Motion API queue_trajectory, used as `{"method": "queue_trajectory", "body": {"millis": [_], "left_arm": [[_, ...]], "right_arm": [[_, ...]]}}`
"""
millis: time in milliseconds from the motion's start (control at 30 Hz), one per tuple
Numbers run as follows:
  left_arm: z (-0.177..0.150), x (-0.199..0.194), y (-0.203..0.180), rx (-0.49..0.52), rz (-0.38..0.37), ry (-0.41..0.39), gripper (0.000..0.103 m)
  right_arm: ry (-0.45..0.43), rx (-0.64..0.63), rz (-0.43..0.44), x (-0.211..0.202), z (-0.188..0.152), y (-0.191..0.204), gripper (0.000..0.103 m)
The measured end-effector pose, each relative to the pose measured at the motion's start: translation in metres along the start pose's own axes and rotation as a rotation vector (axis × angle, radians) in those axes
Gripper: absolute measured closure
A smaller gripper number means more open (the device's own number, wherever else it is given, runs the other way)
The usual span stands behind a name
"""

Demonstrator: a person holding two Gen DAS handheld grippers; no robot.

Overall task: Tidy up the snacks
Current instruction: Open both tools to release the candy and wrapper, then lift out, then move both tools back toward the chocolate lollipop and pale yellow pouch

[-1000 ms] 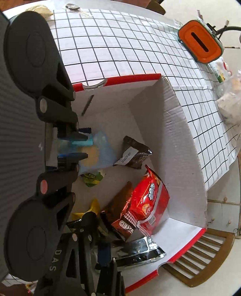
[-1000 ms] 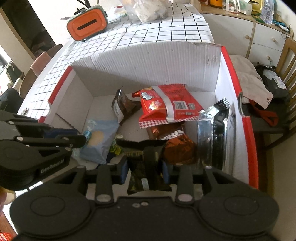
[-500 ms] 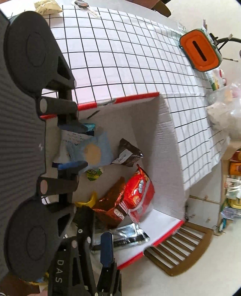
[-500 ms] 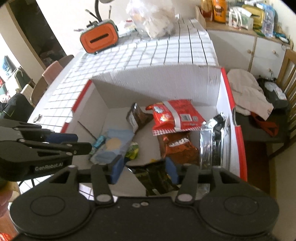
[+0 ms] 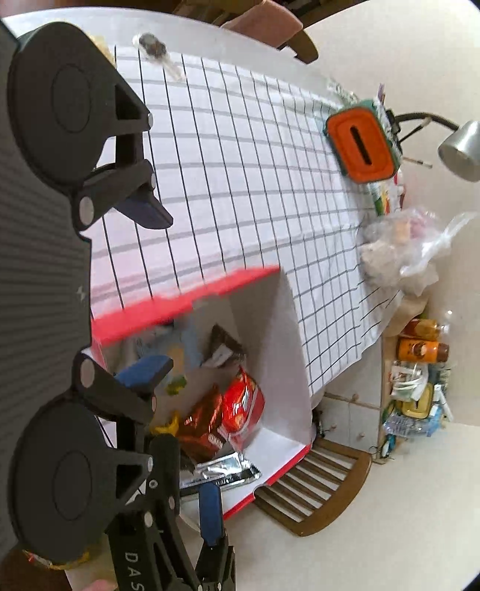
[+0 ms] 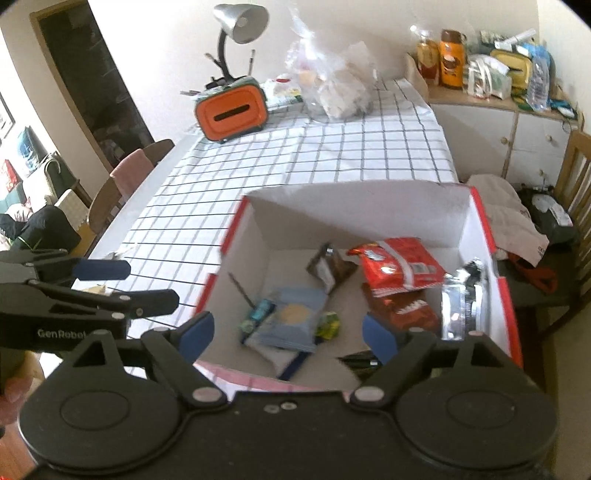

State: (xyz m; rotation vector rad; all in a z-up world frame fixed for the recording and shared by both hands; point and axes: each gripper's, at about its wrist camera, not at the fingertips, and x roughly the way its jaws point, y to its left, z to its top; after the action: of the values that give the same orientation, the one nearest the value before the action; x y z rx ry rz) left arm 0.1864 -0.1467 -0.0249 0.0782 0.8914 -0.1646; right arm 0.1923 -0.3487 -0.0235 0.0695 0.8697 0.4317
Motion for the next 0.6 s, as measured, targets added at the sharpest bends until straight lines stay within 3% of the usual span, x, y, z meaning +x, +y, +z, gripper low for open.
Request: {"method": "queue_trajectory", "body": {"millis": [167, 233, 600], "left_arm": [[-0.013, -0.016, 0.039, 0.01, 0.013, -0.037, 0.019], [-0.018, -0.02, 0.057, 0.006, 0.012, -0.043, 0.019], [-0.035, -0.034, 0.177, -0.008, 0.055, -0.037, 0.019]], "right_arm": [[-0.017, -0.038, 0.0, 0.002, -0.002, 0.04, 0.013], [-0.027, -0.049, 0.011, 0.004, -0.002, 0.057, 0.006], [0.006, -0.114, 0.044, 0.047, 0.006, 0.163, 0.005]]}}
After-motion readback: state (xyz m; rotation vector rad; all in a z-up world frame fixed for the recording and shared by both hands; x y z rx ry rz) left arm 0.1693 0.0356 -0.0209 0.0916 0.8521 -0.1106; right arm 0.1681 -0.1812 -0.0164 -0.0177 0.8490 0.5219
